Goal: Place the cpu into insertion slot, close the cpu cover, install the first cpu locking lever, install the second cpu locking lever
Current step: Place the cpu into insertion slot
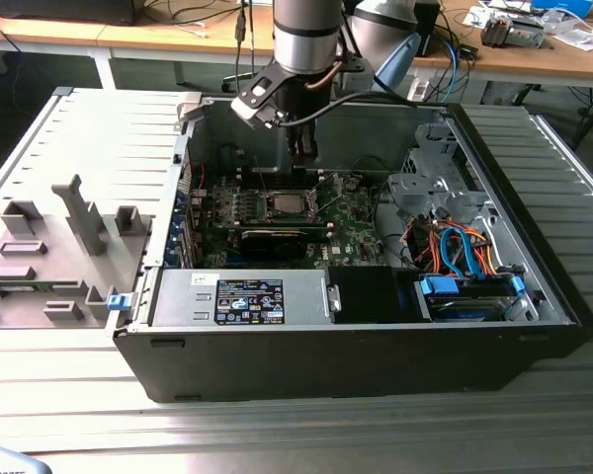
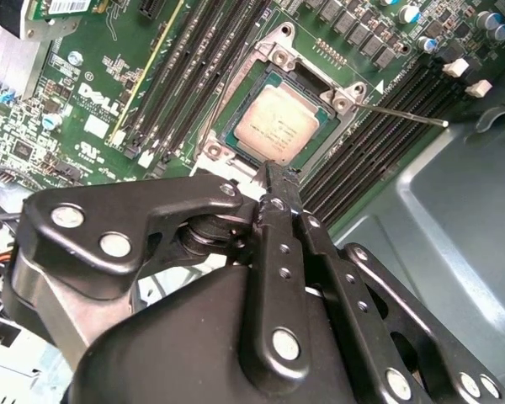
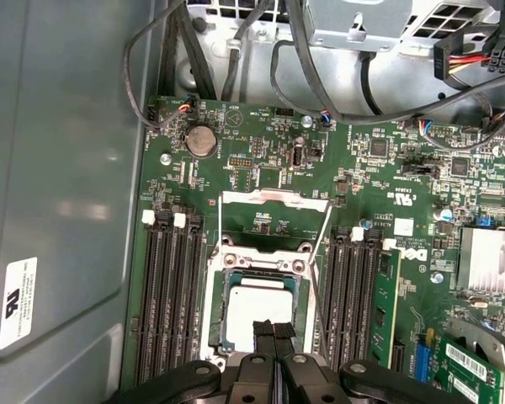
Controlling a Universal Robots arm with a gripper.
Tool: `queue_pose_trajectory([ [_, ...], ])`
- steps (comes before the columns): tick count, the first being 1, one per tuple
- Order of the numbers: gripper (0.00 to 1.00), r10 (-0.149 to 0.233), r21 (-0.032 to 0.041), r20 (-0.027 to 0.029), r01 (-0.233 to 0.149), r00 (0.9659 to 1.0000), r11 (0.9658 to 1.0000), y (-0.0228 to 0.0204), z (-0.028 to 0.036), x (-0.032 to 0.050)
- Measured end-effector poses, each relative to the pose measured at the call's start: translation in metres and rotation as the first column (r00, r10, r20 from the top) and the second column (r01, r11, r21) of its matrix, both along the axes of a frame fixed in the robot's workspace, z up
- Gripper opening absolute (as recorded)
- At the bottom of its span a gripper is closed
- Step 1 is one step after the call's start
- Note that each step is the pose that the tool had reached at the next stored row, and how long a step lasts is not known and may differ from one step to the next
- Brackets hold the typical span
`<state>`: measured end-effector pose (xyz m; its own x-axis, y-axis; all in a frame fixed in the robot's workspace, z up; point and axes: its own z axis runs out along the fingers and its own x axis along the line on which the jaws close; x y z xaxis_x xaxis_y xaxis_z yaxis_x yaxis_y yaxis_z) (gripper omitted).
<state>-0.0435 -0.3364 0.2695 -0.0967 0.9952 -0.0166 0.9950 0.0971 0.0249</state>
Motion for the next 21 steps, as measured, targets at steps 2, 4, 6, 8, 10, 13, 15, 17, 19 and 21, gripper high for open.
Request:
queue_pose_trajectory([
  [2,0.11,0.0,0.0,0.0,0.0,1.0,1.0,0.0,0.0009,0.0],
  [4,0.11,0.0,0.0001,0.0001,0.0,1.0,1.0,0.0,0.0021,0.0],
  [6,0.11,0.0,0.0,0.0001,0.0,1.0,1.0,0.0,0.003,0.0],
  [8,0.11,0.0,0.0,0.0,0.0,1.0,1.0,0.0,0.0037,0.0],
  [10,0.11,0.0,-0.0001,0.0,0.0,1.0,1.0,0.0,0.0045,0.0],
  [13,0.11,0.0,0.0,0.0,0.0,1.0,1.0,0.0,0.0075,0.0],
  [15,0.11,0.0,0.0,0.0,0.0,1.0,1.0,0.0,0.0106,0.0],
  [17,0.11,0.0,-0.0001,-0.0001,0.0,1.0,1.0,0.0,0.0125,0.0],
  [19,0.11,0.0,0.0,0.0,0.0,1.0,1.0,0.0,0.014,0.0],
  [21,0.11,0.0,0.0003,0.0002,0.0,1.0,1.0,0.0,0.0141,0.0],
])
